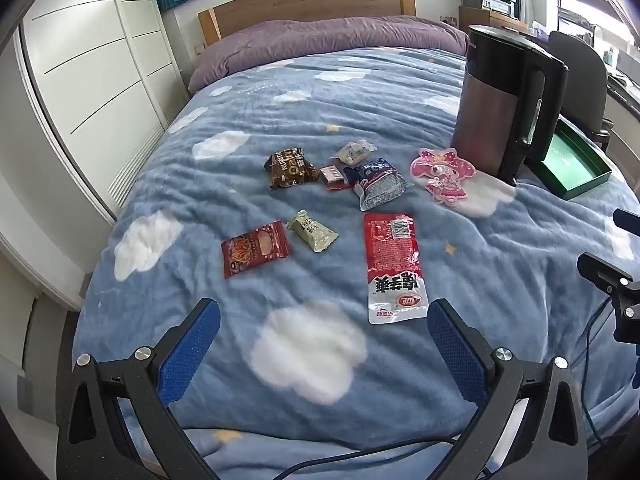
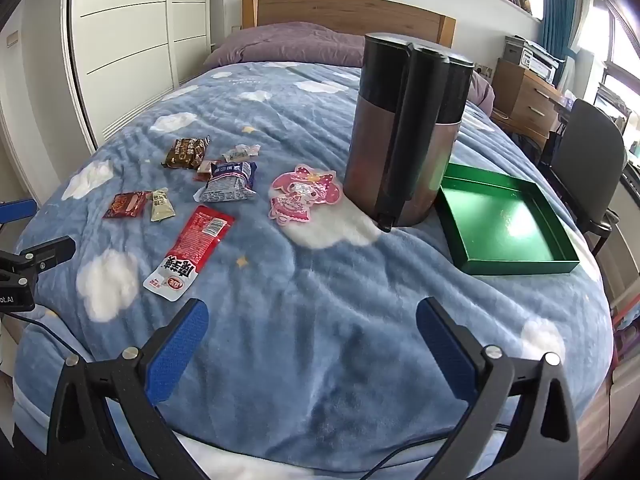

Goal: Organize snacks

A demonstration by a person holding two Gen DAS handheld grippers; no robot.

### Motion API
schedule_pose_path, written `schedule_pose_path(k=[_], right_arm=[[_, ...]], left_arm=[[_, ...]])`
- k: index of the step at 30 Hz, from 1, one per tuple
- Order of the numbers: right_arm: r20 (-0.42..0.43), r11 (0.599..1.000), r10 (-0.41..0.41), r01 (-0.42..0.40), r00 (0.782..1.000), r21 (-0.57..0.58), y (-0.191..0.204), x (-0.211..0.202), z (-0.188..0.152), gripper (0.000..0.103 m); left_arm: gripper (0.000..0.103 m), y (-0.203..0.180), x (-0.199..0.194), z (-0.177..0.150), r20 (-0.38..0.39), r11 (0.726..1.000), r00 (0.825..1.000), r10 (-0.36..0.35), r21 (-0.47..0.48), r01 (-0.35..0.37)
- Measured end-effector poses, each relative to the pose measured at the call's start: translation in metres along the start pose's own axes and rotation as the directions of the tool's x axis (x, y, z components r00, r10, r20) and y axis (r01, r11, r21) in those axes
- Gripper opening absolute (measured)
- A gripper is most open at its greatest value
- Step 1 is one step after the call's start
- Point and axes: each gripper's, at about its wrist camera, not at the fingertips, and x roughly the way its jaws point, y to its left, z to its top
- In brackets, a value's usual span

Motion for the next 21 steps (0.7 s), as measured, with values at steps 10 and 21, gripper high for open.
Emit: schedule_pose_path(k=[10,21], right_arm=[[-0.003,1.000,0.000,0.000,1.000,0.002,-0.0002,0.0003,0.0000,0.103],[-0.006,1.000,0.002,-0.002,1.000,0.004,-0.0008,0.0011,-0.0023,0.103]], left_arm=[[0.102,-0.0002,-0.0001,-0.0002,0.000,1.000,1.000,-0.005,-0.004,0.005],[0.102,-0.0003,0.0001,0.0001,-0.001,1.000,1.000,-0.003,-0.001,0.003]])
